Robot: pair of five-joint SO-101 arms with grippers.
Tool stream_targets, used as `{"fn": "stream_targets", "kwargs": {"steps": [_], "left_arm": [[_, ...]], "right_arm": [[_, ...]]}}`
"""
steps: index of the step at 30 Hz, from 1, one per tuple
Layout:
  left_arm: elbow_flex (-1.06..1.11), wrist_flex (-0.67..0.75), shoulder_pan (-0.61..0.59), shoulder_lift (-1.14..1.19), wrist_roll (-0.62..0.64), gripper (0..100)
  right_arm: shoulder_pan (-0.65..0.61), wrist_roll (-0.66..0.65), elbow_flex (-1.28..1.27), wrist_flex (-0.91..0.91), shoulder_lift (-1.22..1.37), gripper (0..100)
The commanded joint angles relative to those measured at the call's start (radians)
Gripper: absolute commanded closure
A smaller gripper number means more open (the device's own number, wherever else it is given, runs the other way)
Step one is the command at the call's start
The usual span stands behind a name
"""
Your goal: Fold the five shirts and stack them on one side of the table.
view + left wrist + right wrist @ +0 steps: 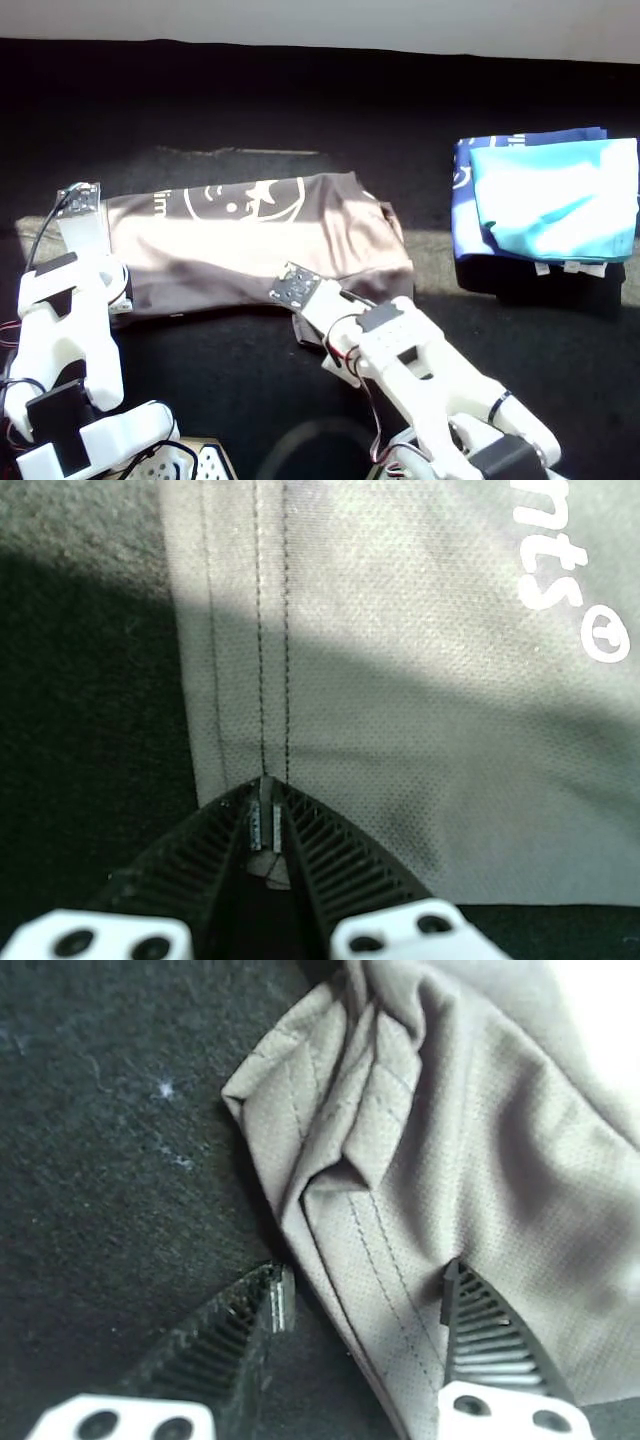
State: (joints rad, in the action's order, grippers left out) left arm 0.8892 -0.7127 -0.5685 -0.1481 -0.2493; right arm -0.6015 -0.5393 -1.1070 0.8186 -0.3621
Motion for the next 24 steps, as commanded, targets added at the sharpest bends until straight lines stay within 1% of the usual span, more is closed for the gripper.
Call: {"fn": "stream_targets", "kwargs": {"steps": [1, 3, 4, 5, 9, 13, 18, 21, 24], "left_arm": [[0.005, 0.023, -0.01, 0.004, 0.006, 99], [0.005, 0.023, -0.01, 0.004, 0.006, 99], [0.005, 0.023, -0.01, 0.004, 0.006, 99], [0.005, 0.023, -0.01, 0.004, 0.006, 99], [0.005, 0.023, -0.01, 0.004, 0.006, 99], [0.005, 0.023, -0.01, 0.004, 0.006, 99], [0.005, 0.023, -0.01, 0.004, 0.006, 99], [0.005, 0.025, -0.01, 0.004, 0.006, 99], [0.005, 0.025, -0.01, 0.004, 0.006, 99]], "right_arm": [[0.061, -0.011, 0.073, -0.021, 0.099, 85.7], [0.085, -0.011, 0.116, -0.022, 0.133, 96.3], [0.096, -0.011, 0.134, -0.022, 0.145, 99.8], [0.105, -0.011, 0.151, -0.022, 0.153, 98.3], [0.143, -0.011, 0.217, -0.015, 0.154, 99.2], [0.186, -0.011, 0.335, 0.068, 0.154, 99.2], [0.226, -0.011, 0.552, 0.171, 0.159, 99.2], [0.223, -0.009, 0.665, 0.157, 0.17, 99.2], [0.205, -0.006, 0.696, 0.047, 0.171, 99.2]]}}
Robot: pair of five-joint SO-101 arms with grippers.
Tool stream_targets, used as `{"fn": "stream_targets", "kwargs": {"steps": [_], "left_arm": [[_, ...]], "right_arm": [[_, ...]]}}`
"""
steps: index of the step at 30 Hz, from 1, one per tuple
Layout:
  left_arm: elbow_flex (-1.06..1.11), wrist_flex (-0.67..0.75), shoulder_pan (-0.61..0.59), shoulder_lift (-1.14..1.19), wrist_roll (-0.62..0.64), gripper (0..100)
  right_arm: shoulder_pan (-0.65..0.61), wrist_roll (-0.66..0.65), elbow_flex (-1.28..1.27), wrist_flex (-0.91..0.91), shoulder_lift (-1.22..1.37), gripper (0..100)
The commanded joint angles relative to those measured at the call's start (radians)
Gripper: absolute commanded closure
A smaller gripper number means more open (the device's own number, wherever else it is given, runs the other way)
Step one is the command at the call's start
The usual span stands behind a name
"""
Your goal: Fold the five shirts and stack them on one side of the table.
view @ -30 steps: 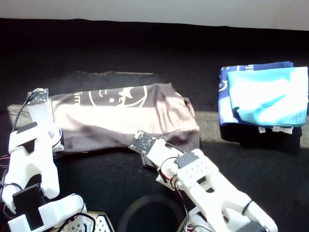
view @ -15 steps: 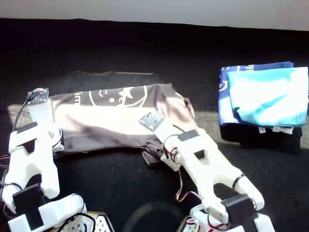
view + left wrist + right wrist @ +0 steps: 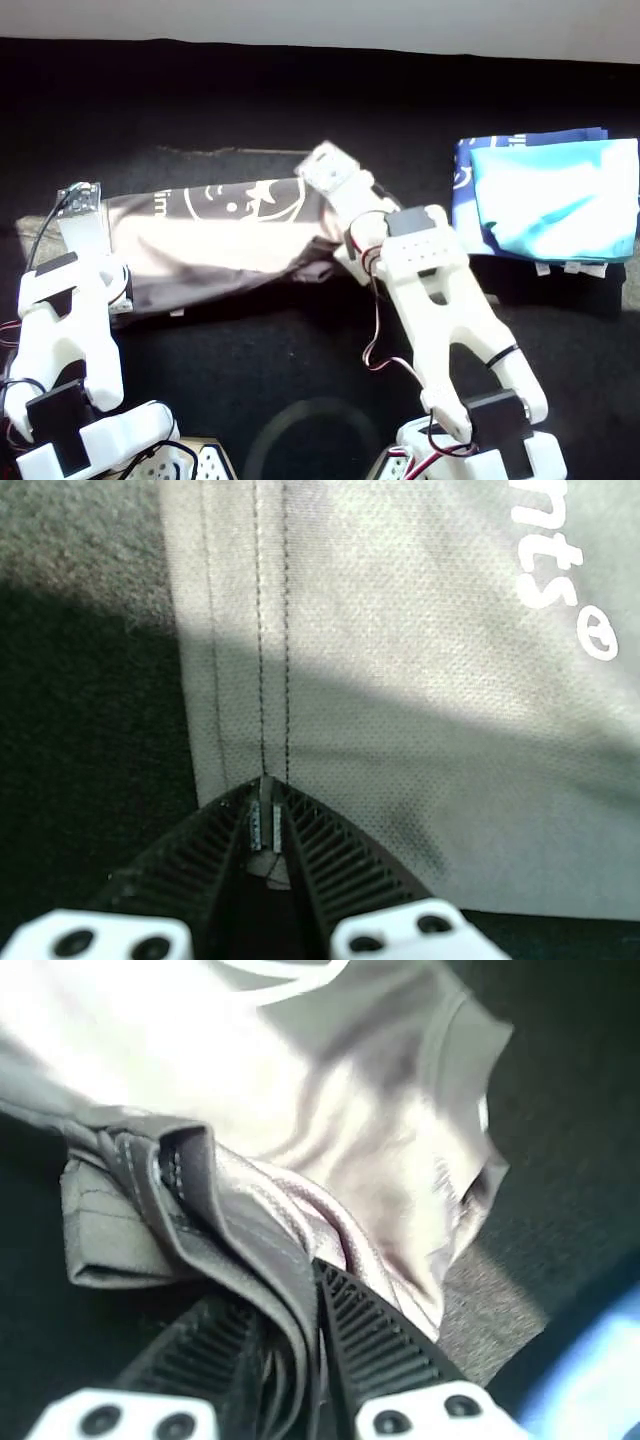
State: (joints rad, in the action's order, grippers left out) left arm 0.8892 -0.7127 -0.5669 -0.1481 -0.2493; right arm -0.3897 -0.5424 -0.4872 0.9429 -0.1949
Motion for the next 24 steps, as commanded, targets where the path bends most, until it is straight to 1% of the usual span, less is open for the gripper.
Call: {"fn": "stream_targets", "kwargs": {"steps": [1, 3, 8, 13, 15, 17, 19, 21, 24], "left_arm": [[0.005, 0.025, -0.012, 0.004, 0.006, 99], [0.005, 0.025, -0.012, 0.004, 0.006, 99], [0.005, 0.025, -0.012, 0.004, 0.006, 99], [0.005, 0.025, -0.012, 0.004, 0.006, 99], [0.005, 0.026, -0.012, 0.004, 0.006, 99], [0.005, 0.026, -0.012, 0.004, 0.006, 99], [0.005, 0.026, -0.012, 0.004, 0.006, 99], [0.005, 0.026, -0.012, 0.004, 0.006, 99], [0.005, 0.026, -0.012, 0.004, 0.006, 99]], "right_arm": [[-0.012, -0.003, 0.076, -0.111, 0.015, 99.2], [-0.016, -0.003, 0.084, -0.142, 0.062, 99.0], [-0.033, -0.005, 0.096, -0.143, 0.208, 98.8], [-0.021, 0.011, 0.2, -0.145, 0.306, 98.0], [-0.012, 0.086, 0.262, -0.147, 0.335, 93.0], [0.004, 0.18, 0.318, -0.147, 0.366, 84.9], [0.016, 0.245, 0.364, -0.147, 0.395, 77.4], [0.024, 0.255, 0.394, -0.143, 0.412, 73.8], [0.039, 0.256, 0.407, -0.139, 0.401, 73.8]]}}
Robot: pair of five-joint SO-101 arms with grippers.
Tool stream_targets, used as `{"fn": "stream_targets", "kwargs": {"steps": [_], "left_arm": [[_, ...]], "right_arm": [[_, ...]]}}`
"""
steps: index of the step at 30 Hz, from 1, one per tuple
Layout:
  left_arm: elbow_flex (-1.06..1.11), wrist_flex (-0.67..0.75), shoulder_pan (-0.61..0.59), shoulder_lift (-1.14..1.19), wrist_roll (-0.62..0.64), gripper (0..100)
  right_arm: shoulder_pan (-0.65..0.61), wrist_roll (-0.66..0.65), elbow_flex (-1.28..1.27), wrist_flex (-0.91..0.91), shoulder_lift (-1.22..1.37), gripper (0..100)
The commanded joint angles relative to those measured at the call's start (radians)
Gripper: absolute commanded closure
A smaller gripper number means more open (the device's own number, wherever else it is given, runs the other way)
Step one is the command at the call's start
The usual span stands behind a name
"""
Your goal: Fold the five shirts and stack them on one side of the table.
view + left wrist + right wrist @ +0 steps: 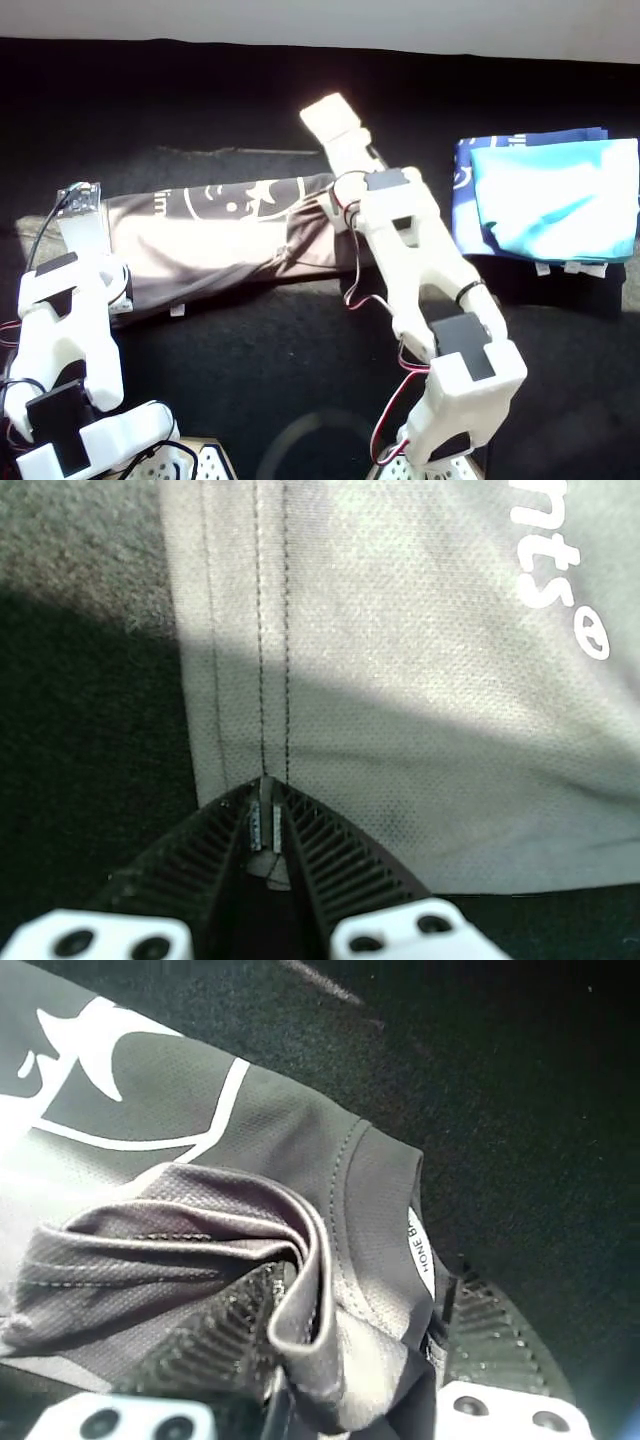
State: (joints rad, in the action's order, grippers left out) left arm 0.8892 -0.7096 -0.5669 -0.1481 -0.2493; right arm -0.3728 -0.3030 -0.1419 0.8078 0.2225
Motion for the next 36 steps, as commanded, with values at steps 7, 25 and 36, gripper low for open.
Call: {"fn": "stream_targets", "kwargs": {"steps": [7, 25, 36], "left_arm": [[0.005, 0.023, -0.012, 0.004, 0.006, 99], [0.005, 0.023, -0.012, 0.004, 0.006, 99], [0.004, 0.023, -0.012, 0.004, 0.006, 99]], "right_arm": [[0.073, 0.018, 0.058, -0.004, -0.189, 73.8], [0.015, 0.018, -0.068, 0.206, -0.418, 97.8], [-0.288, 0.021, -0.194, 0.028, -0.303, 99.2]]}}
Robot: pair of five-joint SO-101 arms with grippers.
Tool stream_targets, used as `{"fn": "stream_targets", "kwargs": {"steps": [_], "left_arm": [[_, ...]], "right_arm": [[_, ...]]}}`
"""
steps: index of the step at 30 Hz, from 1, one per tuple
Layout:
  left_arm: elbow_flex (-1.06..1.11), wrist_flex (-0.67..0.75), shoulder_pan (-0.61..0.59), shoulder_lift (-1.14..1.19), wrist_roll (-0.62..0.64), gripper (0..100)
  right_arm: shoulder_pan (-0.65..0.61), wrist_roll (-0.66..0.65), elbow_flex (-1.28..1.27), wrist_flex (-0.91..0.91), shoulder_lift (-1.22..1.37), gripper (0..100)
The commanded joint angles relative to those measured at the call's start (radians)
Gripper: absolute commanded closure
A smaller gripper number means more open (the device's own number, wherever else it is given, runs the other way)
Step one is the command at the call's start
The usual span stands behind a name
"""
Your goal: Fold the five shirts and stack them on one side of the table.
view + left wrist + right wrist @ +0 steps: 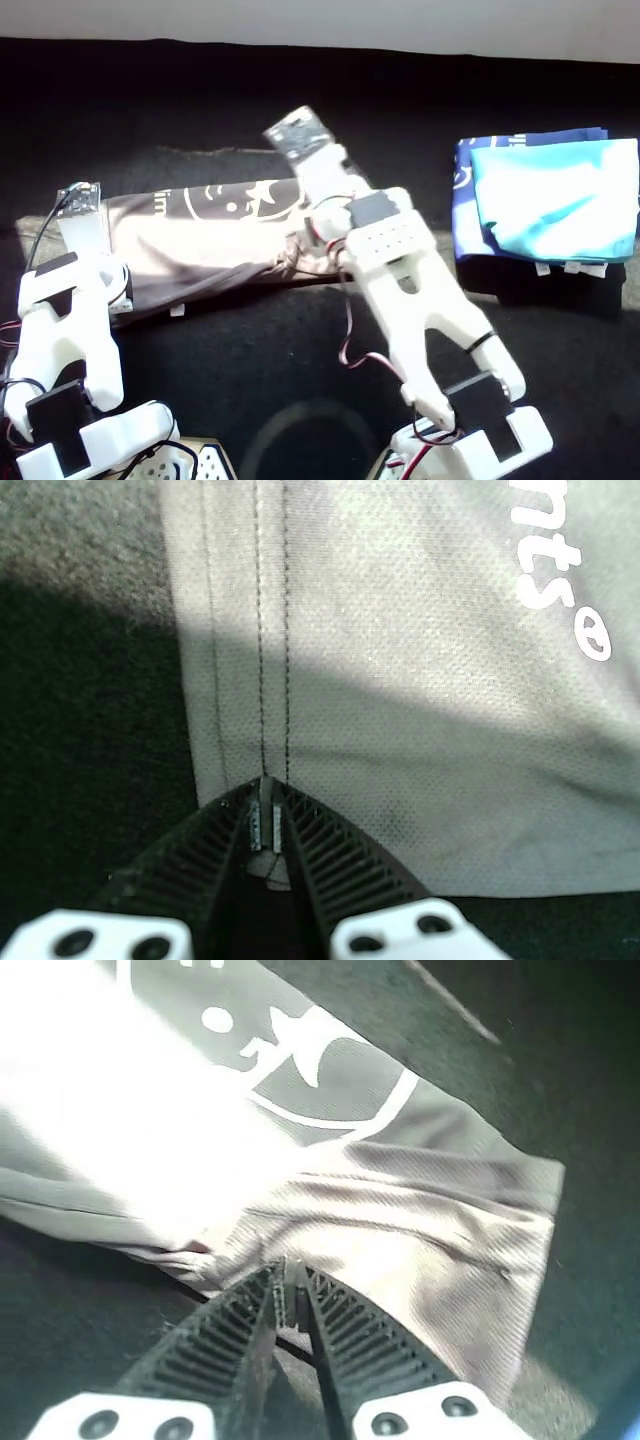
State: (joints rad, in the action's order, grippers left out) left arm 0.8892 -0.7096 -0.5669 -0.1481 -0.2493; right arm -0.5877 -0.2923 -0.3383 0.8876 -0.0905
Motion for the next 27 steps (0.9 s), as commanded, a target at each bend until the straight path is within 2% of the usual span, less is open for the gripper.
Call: {"fn": "stream_targets", "kwargs": {"steps": [1, 5, 11, 14, 18, 22, 27], "left_arm": [[0.004, 0.023, -0.012, 0.004, 0.006, 99], [0.004, 0.023, -0.012, 0.004, 0.006, 99], [0.004, 0.023, -0.012, 0.004, 0.006, 99], [0.004, 0.023, -0.012, 0.004, 0.006, 99], [0.002, 0.023, -0.012, 0.005, 0.006, 99], [0.002, 0.023, -0.012, 0.005, 0.006, 99], [0.002, 0.023, -0.012, 0.005, 0.006, 99]], "right_arm": [[-0.097, 0.011, 0.002, -0.062, 0.022, 99.2], [-0.165, 0.012, 0.002, -0.094, 0.094, 99.2], [-0.16, 0.18, 0.002, -0.222, 0.226, 99.2], [-0.16, 0.219, 0.004, -0.254, 0.265, 99.2], [-0.162, 0.218, -0.005, -0.239, 0.269, 99.2], [-0.165, 0.215, 0.002, -0.107, 0.269, 99.2], [-0.163, 0.213, -0.005, -0.033, 0.271, 99.2]]}}
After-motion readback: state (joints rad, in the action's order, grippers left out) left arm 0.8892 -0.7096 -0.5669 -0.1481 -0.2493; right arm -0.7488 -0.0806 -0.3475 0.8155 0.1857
